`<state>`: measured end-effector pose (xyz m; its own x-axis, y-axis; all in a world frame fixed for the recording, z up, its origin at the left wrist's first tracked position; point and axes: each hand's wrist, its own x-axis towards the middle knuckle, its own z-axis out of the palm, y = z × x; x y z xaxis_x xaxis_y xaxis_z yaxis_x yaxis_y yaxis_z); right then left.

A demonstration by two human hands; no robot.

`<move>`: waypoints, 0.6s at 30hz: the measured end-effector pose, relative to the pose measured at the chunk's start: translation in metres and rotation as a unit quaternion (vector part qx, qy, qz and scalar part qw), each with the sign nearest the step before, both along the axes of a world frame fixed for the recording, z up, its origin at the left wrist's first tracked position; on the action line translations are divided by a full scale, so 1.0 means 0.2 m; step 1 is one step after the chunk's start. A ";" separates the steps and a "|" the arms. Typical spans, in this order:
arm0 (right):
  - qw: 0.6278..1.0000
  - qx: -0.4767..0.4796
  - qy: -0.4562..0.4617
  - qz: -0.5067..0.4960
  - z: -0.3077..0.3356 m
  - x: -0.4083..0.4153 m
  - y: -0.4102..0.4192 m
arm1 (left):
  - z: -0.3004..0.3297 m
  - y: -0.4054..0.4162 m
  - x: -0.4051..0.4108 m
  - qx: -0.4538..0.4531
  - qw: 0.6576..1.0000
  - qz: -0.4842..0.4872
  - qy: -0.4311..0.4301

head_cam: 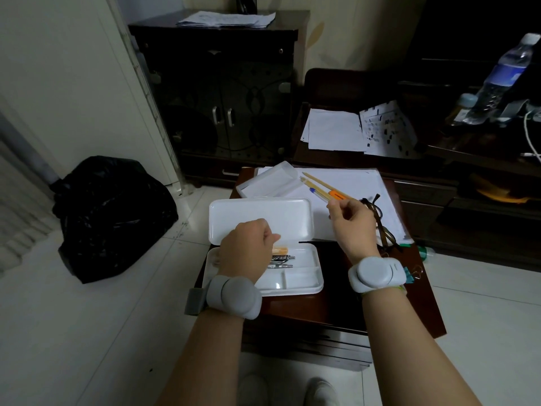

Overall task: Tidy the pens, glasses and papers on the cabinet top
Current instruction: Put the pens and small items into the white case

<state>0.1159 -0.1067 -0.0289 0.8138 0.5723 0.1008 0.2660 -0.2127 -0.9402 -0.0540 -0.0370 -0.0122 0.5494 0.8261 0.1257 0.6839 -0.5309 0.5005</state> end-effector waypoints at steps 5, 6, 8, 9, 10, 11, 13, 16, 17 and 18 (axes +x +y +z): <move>0.984 -0.093 -0.151 0.008 -0.06 0.05 0.02 | 0.00 -0.01 0.02 0.024 0.999 0.010 -0.022; 0.979 -0.114 -0.168 0.022 -0.07 0.06 0.02 | 0.00 -0.01 0.02 0.028 0.999 0.011 -0.025; 0.971 -0.149 -0.177 0.058 -0.09 0.07 0.02 | 0.00 -0.01 0.03 0.040 0.999 0.015 -0.031; 0.967 -0.167 -0.175 0.075 -0.10 0.07 0.02 | 0.01 -0.01 0.03 0.046 0.998 0.018 -0.031; 0.962 -0.189 -0.176 0.089 -0.12 0.07 0.02 | 0.00 -0.01 0.03 0.050 0.998 0.020 -0.032; 0.955 -0.212 -0.183 0.098 -0.13 0.07 0.02 | 0.00 -0.01 0.04 0.054 0.998 0.022 -0.033; 0.939 -0.251 -0.213 0.103 -0.15 0.07 0.03 | 0.00 -0.01 0.05 0.058 0.997 0.026 -0.032; 0.938 -0.253 -0.218 0.089 -0.15 0.06 0.03 | 0.00 -0.01 0.06 0.057 0.998 0.026 -0.032; 0.940 -0.250 -0.220 0.078 -0.14 0.06 0.03 | 0.00 -0.01 0.06 0.056 0.998 0.026 -0.030; 0.938 -0.255 -0.227 0.064 -0.14 0.06 0.02 | 0.00 -0.01 0.07 0.055 0.998 0.026 -0.028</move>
